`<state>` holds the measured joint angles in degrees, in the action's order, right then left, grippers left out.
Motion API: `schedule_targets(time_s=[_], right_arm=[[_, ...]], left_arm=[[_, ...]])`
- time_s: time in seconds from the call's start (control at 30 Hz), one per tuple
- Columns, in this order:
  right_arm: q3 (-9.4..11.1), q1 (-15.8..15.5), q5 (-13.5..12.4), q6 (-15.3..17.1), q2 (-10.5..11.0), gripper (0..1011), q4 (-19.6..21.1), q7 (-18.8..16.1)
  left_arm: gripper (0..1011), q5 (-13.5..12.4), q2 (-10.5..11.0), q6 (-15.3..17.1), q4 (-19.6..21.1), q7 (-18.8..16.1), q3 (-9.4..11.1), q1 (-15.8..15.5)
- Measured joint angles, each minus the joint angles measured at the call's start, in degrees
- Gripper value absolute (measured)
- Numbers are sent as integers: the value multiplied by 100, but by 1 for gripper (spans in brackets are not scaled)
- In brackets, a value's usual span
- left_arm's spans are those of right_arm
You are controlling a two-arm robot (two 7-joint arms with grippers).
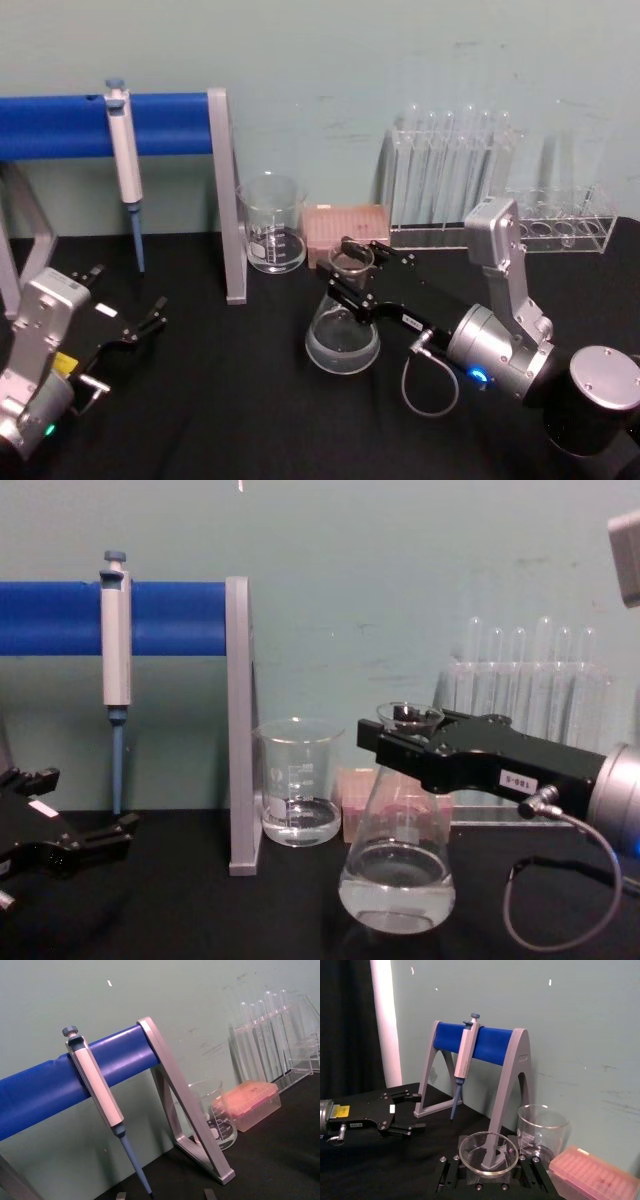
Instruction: Grasp the erlenmeyer flask with one hand, shake it three times, then place it back.
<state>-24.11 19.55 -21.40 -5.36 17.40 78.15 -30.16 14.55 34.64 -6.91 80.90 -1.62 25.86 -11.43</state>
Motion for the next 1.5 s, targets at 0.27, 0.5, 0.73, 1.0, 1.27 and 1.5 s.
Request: schedule_targets(time_s=[0.27,0.5,0.73,1.0,1.27,1.5], right_arm=[[-94,62,-77,-28,33,478,-56,-54],[-143,105,-114,-52,46,479,-97,-62],[-172,150,-142,-67,39,479,-153,-63],[-218,232,-174,-96,11,478,-284,-109],[-292,356,-171,-137,-50,479,-502,-169],[-357,467,-135,-176,-107,479,-709,-230]], left_arm=[[1001,0,0,0,0,0,0,0],[1001,0,0,0,0,0,0,0],[1001,0,0,0,0,0,0,0],[1001,0,0,0,0,0,0,0],[1001,0,0,0,0,0,0,0],[1001,0,0,0,0,0,0,0]])
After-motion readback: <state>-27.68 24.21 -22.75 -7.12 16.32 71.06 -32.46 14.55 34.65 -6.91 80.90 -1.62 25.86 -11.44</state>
